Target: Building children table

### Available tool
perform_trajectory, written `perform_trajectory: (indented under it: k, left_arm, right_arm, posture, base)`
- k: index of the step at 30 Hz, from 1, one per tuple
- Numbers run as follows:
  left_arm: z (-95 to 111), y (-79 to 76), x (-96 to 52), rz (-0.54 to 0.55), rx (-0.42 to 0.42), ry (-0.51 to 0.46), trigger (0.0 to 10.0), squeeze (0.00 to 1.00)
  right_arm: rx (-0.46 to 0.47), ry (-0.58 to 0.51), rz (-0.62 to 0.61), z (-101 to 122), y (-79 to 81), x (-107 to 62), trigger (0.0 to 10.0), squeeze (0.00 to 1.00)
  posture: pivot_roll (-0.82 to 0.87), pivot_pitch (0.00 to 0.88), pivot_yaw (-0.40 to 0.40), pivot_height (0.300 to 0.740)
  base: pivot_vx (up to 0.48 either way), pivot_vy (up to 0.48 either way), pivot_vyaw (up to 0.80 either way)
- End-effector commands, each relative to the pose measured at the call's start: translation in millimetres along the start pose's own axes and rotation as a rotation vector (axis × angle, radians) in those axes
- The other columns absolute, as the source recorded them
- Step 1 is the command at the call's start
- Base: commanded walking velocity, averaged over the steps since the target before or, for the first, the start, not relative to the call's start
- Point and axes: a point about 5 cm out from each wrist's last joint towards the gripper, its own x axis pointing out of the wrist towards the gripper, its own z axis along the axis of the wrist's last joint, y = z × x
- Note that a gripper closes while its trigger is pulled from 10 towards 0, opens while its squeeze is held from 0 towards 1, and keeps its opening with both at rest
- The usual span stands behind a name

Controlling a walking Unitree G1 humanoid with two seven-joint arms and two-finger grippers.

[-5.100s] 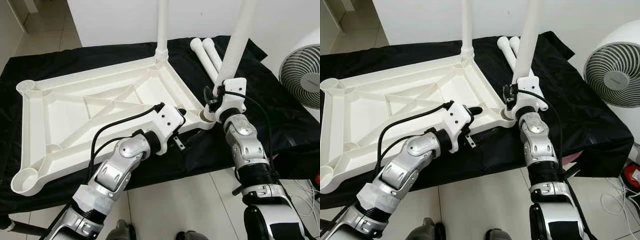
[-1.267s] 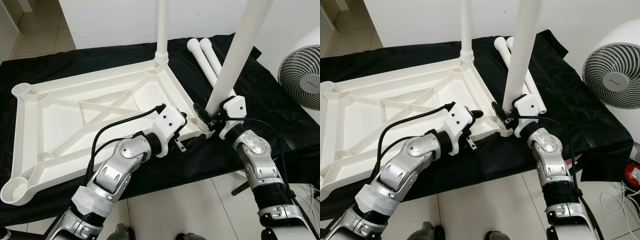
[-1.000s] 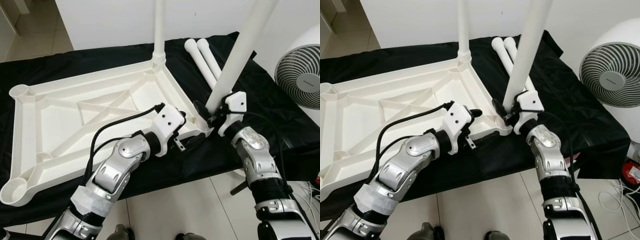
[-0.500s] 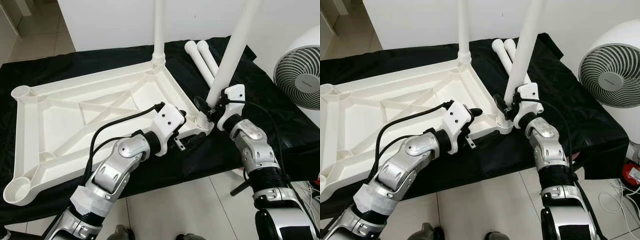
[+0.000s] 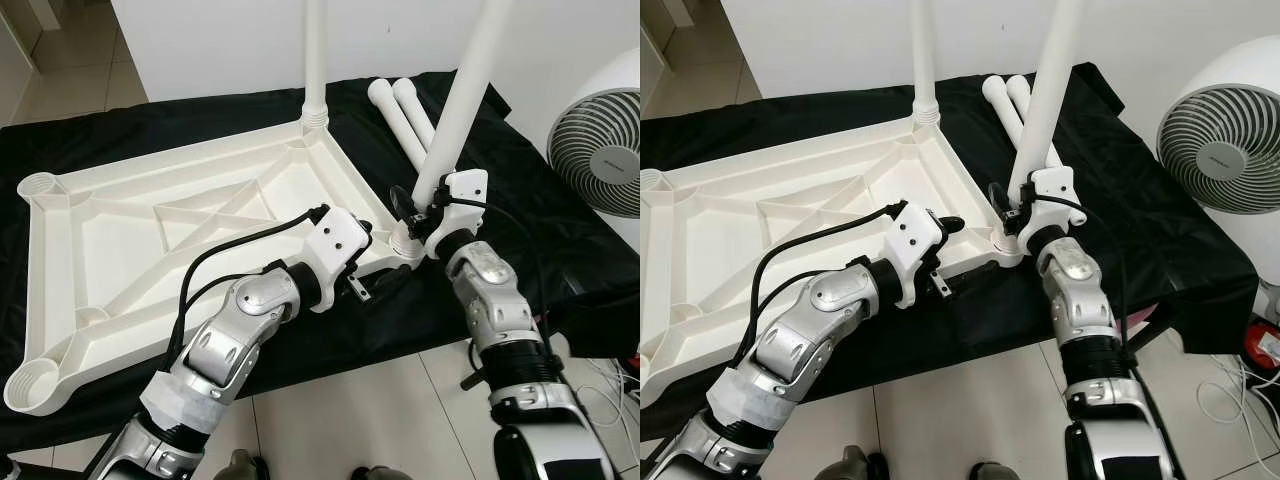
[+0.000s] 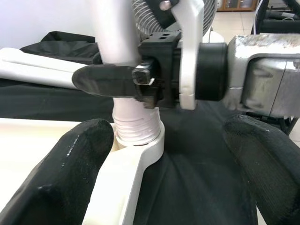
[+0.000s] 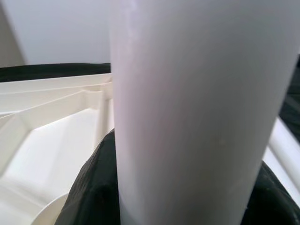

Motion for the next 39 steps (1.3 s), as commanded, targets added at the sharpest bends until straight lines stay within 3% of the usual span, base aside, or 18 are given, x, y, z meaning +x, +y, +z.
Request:
perform_trajectory:
  k: [1, 11, 17, 30, 35, 39]
  left_arm:
    - [0.3, -3.3, -0.1, -0.037, -0.004, 0.0, 10.0, 0.0]
    - [0.5, -5.0, 2.2, -0.037, -0.007, -0.006, 10.0, 0.0]
    - [0.8, -4.9, 2.2, -0.033, -0.006, -0.009, 10.0, 0.0]
    - [0.6, -3.8, 1.6, -0.027, -0.005, -0.01, 10.0, 0.0]
    - [1.0, -3.5, 2.1, -0.028, -0.007, -0.013, 10.0, 0.0]
    - [0.9, -3.2, 1.8, -0.026, -0.01, -0.012, 10.0, 0.0]
  right_arm:
    - [-0.014, 0.174, -0.191, -41.4, -6.6, -15.7, 10.0, 0.0]
    - [-0.044, 0.119, -0.384, -39.2, 18.2, -16.8, 10.0, 0.0]
    - [-0.057, 0.092, -0.366, -41.2, 33.6, -22.1, 10.0, 0.0]
    - [-0.056, 0.045, -0.326, -54.7, 22.8, -40.7, 10.0, 0.0]
    - [-0.104, 0.025, -0.288, -60.7, 20.5, -46.9, 10.0, 0.0]
    - [-0.076, 0.031, -0.296, -65.2, 16.3, -50.1, 10.0, 0.0]
  posture:
    - [-0.07, 0.123, 0.045, 0.74]
    - [-0.07, 0.112, 0.03, 0.74]
    - [-0.07, 0.108, 0.021, 0.74]
    - [-0.07, 0.107, 0.024, 0.74]
    - [-0.08, 0.12, 0.029, 0.74]
    - [-0.08, 0.124, 0.032, 0.74]
  base:
    - [0.0, 0.0, 0.0]
    - [0.0, 0.0, 0.0]
    - [0.0, 0.0, 0.0]
    - [0.0, 0.0, 0.0]
    - [0.0, 0.0, 0.0]
    - [0.0, 0.0, 0.0]
